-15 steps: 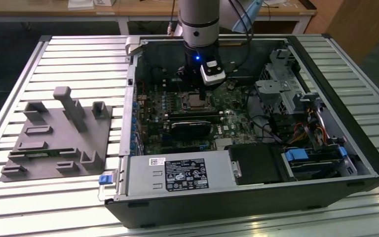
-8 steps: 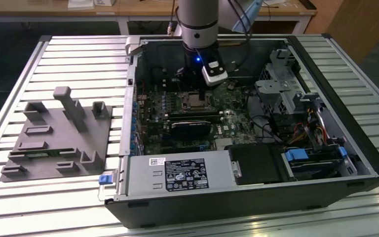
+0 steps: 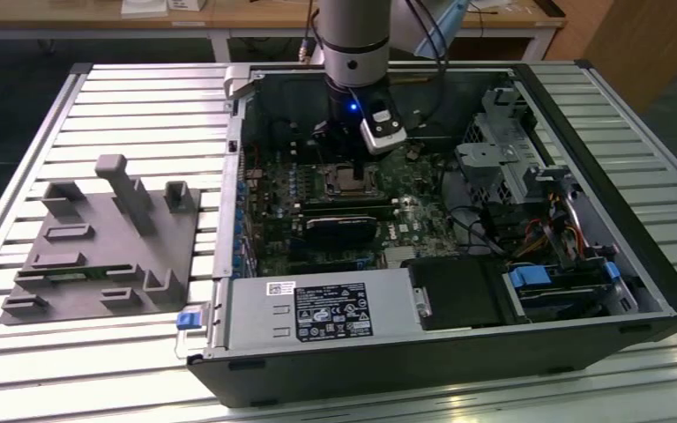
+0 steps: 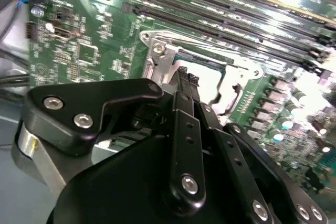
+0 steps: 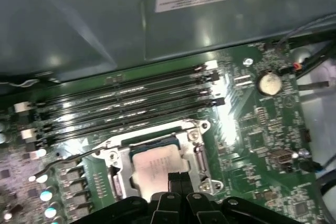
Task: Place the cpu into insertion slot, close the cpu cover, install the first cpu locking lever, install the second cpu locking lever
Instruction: 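Close the cpu cover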
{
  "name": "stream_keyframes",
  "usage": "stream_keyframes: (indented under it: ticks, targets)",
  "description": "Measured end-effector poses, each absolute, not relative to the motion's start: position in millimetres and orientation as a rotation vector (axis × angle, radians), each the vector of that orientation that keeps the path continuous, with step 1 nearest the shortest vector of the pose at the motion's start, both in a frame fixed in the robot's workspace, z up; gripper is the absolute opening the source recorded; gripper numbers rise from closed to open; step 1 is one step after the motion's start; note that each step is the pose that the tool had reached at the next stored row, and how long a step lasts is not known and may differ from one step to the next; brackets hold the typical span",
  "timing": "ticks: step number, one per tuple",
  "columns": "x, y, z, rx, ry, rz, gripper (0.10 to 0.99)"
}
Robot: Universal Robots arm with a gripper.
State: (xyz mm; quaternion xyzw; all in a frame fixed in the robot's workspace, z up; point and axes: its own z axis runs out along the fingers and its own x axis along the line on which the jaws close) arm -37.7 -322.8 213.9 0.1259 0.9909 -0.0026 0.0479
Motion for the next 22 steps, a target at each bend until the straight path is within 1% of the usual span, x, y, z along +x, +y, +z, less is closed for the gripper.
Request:
stream_keyframes:
  ticks: [10,22]
  targets:
    - [-37.8,-322.8,212.6,0.364,3.081,-0.018,0.106]
    - [-43.4,-323.5,211.3,0.146,3.099,-0.002,0.106]
